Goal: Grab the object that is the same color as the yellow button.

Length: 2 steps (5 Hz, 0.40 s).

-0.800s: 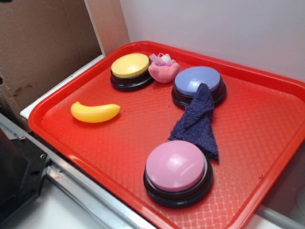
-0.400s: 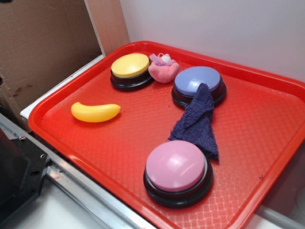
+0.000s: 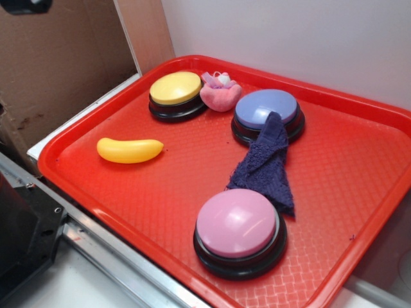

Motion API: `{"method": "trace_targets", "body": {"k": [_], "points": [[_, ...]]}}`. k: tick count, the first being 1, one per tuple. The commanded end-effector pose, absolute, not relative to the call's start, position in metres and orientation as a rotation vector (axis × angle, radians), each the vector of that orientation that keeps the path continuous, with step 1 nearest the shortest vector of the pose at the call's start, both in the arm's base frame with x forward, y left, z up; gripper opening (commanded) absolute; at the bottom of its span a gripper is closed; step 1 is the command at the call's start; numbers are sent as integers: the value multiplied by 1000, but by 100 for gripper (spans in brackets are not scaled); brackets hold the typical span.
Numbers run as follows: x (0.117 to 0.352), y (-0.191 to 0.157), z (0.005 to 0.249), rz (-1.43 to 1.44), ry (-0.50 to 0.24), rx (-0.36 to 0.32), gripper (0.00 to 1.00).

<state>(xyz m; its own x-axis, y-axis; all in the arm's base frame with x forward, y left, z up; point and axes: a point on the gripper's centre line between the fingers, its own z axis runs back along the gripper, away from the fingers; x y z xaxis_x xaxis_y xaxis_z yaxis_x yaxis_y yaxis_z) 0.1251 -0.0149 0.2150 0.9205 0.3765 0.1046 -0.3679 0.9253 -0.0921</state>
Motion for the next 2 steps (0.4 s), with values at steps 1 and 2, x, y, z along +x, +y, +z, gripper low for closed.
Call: {"method": "trace_targets", "body": {"k": [1, 2], "points": [[145, -2, 167, 800, -138, -173, 100], [160, 6, 131, 1050, -169, -193, 100]]}}
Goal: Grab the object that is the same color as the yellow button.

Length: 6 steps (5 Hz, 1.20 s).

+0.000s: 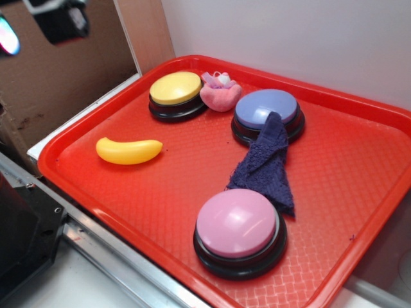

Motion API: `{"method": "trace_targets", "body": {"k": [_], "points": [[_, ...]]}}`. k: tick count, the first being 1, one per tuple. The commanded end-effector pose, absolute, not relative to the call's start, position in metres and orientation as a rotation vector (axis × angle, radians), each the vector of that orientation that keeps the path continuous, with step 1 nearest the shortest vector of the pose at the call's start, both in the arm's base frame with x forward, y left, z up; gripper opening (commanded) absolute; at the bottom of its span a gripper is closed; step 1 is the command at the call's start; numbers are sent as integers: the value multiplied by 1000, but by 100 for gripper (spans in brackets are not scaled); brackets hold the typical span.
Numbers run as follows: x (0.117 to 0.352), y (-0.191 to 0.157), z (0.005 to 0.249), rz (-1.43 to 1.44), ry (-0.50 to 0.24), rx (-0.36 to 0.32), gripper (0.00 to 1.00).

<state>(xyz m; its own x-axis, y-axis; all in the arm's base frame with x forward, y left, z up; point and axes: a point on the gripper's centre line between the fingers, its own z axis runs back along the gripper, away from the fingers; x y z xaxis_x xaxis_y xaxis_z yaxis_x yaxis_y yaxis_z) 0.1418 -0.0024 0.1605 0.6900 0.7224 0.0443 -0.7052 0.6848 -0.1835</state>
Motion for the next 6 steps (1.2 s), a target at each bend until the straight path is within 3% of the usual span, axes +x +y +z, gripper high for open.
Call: {"method": "trace_targets", "body": {"k": [1, 3, 5, 6], "points": [[167, 14, 99, 1294, -219, -137, 100], [175, 27, 45, 1364, -194, -58, 100], [175, 29, 8, 1421, -170, -52, 100], [176, 29, 4, 1416, -176, -50, 39]]}}
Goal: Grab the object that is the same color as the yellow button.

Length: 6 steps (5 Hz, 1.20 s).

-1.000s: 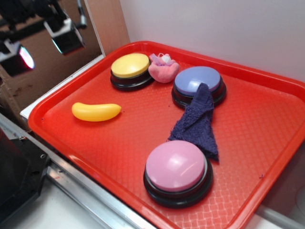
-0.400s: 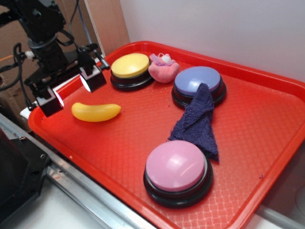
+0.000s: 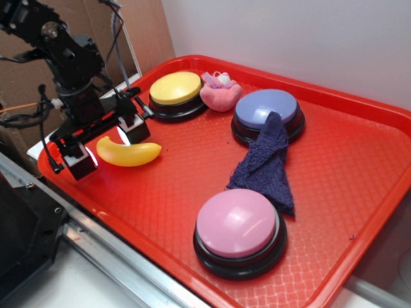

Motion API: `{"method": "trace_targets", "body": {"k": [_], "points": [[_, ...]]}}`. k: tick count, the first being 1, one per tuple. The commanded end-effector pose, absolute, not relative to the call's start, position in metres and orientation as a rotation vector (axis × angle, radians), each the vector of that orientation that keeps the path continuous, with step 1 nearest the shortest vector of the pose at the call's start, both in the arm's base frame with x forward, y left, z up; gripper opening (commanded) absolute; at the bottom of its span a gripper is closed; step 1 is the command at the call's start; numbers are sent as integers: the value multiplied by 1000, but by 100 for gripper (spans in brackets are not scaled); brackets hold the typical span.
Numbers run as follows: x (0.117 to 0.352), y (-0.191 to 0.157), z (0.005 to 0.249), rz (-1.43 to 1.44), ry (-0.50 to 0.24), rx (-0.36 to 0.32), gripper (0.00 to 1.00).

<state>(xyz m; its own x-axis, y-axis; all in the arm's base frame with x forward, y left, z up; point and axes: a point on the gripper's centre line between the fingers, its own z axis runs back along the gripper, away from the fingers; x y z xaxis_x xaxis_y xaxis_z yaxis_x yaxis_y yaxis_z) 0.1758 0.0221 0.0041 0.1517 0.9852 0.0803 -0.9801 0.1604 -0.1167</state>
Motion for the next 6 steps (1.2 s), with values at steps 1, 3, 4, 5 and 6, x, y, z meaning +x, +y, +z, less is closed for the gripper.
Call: {"method": "trace_targets", "body": {"k": [1, 3, 4, 5, 6], "points": [[174, 31, 10, 1434, -207, -65, 0], [189, 27, 75, 1040, -189, -7, 0], [197, 15, 108, 794, -138, -36, 0], [198, 4, 141, 676, -159, -79, 0], [198, -10, 178, 541, -174, -120, 0]]}}
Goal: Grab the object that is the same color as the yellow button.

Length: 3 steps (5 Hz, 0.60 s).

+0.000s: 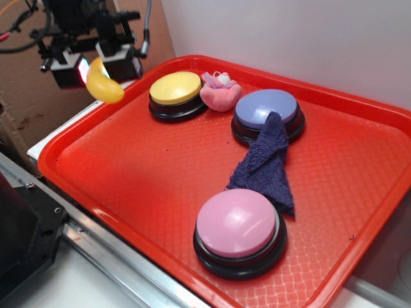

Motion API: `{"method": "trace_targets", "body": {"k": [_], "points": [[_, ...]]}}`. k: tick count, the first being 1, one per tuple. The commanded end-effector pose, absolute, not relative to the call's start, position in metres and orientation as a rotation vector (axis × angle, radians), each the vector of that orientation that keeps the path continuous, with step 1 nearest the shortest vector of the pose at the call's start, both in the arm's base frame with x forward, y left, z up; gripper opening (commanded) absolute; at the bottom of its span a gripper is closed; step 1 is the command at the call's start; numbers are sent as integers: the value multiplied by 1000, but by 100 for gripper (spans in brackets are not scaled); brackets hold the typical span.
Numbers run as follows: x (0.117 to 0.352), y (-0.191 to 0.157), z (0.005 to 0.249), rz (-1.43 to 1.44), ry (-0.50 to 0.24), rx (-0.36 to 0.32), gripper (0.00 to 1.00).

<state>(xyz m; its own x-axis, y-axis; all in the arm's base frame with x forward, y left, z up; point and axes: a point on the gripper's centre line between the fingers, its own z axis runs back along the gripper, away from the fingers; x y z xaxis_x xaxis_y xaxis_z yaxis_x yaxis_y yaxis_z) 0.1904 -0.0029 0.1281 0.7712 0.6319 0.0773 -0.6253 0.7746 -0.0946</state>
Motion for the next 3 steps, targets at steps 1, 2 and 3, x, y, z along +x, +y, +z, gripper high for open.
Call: {"method": "trace_targets", "body": {"k": [1, 2, 3], "points": [[196, -21, 207, 506, -200, -160, 0], [199, -28, 217, 465, -184, -151, 0], [201, -27, 209, 474, -191, -128, 0]]}}
